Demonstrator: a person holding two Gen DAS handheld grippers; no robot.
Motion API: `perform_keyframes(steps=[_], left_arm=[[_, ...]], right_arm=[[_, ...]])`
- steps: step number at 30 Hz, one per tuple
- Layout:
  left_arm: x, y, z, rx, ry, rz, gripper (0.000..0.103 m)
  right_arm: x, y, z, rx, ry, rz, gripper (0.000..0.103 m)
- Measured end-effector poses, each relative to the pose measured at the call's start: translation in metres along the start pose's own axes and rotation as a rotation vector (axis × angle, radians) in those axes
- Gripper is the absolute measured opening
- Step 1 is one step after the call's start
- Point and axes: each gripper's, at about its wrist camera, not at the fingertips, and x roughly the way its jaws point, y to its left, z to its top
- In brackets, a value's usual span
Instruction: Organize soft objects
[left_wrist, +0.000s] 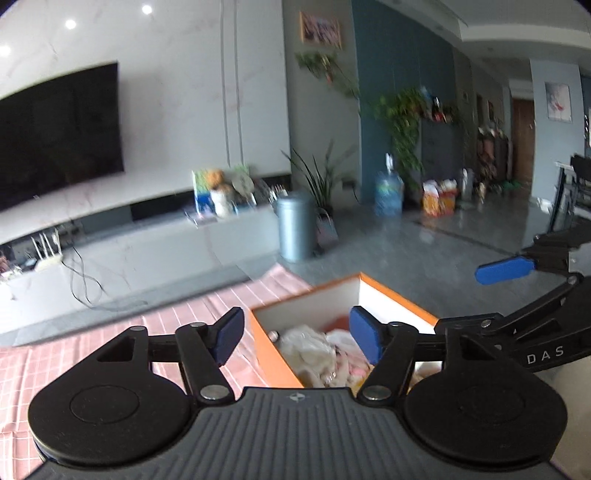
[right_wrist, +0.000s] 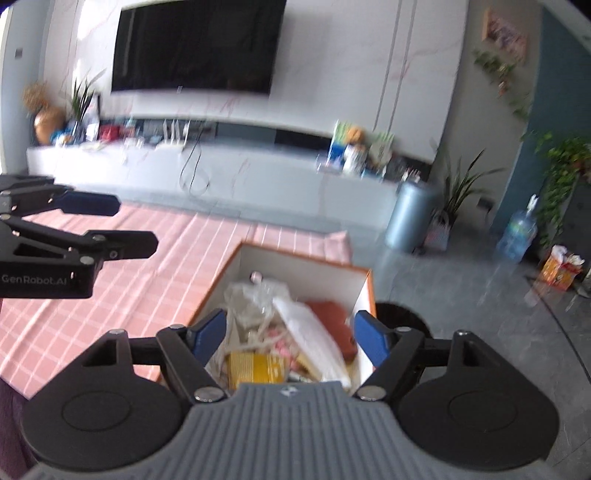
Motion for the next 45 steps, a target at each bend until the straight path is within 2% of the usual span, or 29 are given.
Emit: perform_keyframes(steps=[2, 5, 9, 12, 17, 21, 24, 28, 34, 39, 45], left_arm=[[-0.009, -0.001, 0.0, -0.009, -0.043, 0.016, 0.086], [-0.02, 0.003, 0.0, -0.05, -0.106, 0.04, 0.088], [-0.034, -0.002, -0.009, -0.066, -0.221, 0.167, 0.096], [-0.041, -0.003, -0.02, -0.095, -0.271, 0.217, 0.099], [-0.04, 0.002, -0.039, -0.133, -0.251, 0.277, 0.1], [-0.038, -0.008, -0.057, -0.051, -0.213, 0.367, 0.103], [-0.041, -0.016, -0.074, -0.019, -0.195, 0.415, 0.103], [-0.041, -0.007, -0.081, -0.084, -0.179, 0.354, 0.103], [-0.038, 0.008, -0.094, -0.177, -0.152, 0.326, 0.103], [-0.031, 0.007, -0.106, -0.206, -0.117, 0.349, 0.103], [-0.025, 0.002, -0.116, -0.2, -0.073, 0.358, 0.103]], right_arm=[[-0.009, 0.004, -0.003, 0.022, -0.052, -0.016, 0.087], [-0.024, 0.013, -0.011, 0.053, -0.134, -0.034, 0.09], [-0.036, 0.026, -0.025, 0.09, -0.219, -0.054, 0.098], [-0.04, 0.036, -0.037, 0.117, -0.263, -0.09, 0.098], [-0.037, 0.045, -0.064, 0.177, -0.302, -0.154, 0.1], [-0.027, 0.055, -0.082, 0.2, -0.272, -0.177, 0.1], [-0.019, 0.061, -0.097, 0.209, -0.281, -0.19, 0.1], [-0.01, 0.068, -0.111, 0.185, -0.29, -0.233, 0.1], [0.0, 0.066, -0.122, 0.201, -0.289, -0.257, 0.1], [0.011, 0.065, -0.122, 0.21, -0.255, -0.266, 0.1], [0.013, 0.073, -0.125, 0.192, -0.262, -0.255, 0.1]])
